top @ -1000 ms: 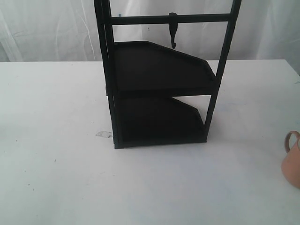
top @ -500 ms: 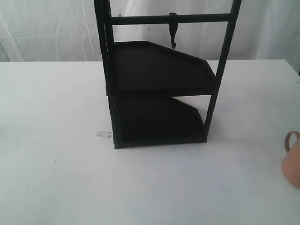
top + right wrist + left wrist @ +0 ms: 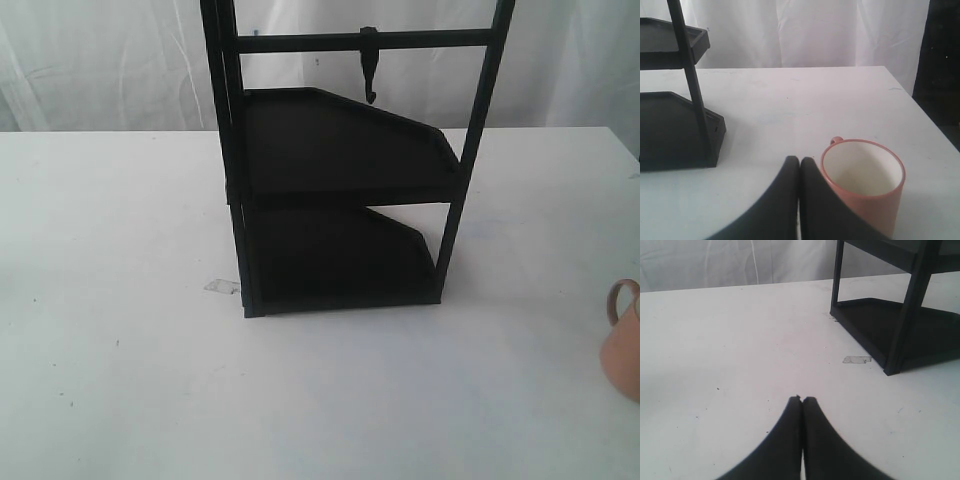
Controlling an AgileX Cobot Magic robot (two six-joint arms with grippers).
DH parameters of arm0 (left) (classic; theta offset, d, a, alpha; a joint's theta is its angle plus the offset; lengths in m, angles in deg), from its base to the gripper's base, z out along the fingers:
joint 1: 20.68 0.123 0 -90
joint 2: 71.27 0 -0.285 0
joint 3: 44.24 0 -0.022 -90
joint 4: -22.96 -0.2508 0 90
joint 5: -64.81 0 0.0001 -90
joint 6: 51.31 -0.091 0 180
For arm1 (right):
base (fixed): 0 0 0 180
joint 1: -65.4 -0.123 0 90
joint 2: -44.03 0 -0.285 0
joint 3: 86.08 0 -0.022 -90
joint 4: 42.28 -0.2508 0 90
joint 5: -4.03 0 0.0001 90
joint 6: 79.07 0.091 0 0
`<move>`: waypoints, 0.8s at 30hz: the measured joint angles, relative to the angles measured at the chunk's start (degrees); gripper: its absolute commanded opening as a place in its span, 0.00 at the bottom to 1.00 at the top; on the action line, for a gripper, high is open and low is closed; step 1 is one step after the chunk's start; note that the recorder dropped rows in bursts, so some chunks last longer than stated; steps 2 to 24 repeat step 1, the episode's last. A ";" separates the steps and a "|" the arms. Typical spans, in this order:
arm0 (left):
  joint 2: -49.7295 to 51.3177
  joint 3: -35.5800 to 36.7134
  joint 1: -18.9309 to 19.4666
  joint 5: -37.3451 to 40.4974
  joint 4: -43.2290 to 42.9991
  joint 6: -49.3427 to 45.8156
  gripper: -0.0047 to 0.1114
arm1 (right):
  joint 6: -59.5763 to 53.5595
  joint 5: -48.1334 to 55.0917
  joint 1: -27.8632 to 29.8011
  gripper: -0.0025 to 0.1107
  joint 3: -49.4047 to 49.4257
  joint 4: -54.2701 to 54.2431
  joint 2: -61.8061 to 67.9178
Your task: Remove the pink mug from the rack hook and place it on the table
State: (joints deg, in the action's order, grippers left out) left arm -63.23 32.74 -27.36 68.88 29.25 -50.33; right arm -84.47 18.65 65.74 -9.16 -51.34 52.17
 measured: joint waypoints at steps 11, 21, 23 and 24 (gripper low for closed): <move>0.00 0.00 0.00 0.00 0.00 0.00 0.04 | 0.00 0.00 0.00 0.02 0.00 0.00 0.00; 0.00 0.00 0.00 0.00 0.00 0.00 0.04 | 0.00 0.00 0.00 0.02 0.00 0.00 0.00; 0.00 0.00 0.00 0.00 0.00 0.00 0.04 | 0.00 0.00 0.00 0.02 0.00 0.00 0.00; 0.00 0.00 0.00 0.00 0.00 0.00 0.04 | 0.00 0.00 0.00 0.02 0.00 0.00 0.00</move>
